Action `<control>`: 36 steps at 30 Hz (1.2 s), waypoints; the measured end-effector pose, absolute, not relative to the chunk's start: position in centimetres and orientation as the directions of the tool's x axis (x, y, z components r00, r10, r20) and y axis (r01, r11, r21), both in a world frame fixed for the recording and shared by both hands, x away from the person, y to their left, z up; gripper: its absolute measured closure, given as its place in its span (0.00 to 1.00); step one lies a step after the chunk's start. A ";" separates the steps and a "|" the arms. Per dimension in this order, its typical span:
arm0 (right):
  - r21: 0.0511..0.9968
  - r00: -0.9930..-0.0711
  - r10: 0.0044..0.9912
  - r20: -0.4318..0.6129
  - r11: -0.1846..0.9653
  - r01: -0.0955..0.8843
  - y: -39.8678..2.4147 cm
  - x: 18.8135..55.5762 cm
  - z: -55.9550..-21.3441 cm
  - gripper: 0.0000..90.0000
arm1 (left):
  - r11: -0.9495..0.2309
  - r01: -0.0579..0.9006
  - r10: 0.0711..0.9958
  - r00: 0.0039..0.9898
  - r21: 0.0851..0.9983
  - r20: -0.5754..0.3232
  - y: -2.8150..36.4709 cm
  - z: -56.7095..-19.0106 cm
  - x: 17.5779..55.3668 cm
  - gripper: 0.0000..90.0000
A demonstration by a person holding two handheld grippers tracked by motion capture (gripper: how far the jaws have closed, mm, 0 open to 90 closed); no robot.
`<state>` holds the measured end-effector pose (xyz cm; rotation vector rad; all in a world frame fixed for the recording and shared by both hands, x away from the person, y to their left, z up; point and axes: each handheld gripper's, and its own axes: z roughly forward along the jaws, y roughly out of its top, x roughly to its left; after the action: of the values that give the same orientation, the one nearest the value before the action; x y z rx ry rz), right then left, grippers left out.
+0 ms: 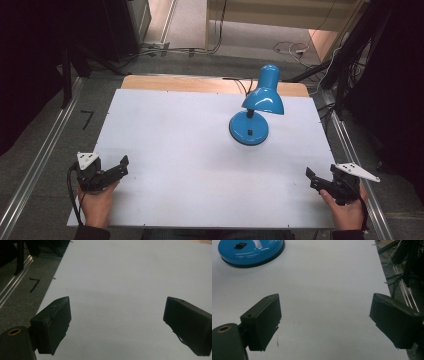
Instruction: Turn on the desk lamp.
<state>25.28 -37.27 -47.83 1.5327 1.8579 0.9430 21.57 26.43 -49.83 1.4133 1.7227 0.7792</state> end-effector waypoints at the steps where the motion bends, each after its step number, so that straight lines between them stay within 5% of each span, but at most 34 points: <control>1: 0.797 -0.200 0.980 0.021 0.105 0.595 -37.3 25.3 -47.8 0.11 | 0.208 0.506 0.978 -0.100 0.837 -0.182 26.5 -49.7 21.4 0.09; 36: 0.788 -0.229 0.973 0.006 0.136 0.600 -35.6 26.3 -48.1 0.11 | 0.153 0.521 0.988 -0.055 0.840 -0.146 25.5 -49.8 21.4 0.09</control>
<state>26.32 -35.63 -48.05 1.5064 1.8960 0.9304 21.38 25.53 -49.81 1.4646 1.6805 0.7869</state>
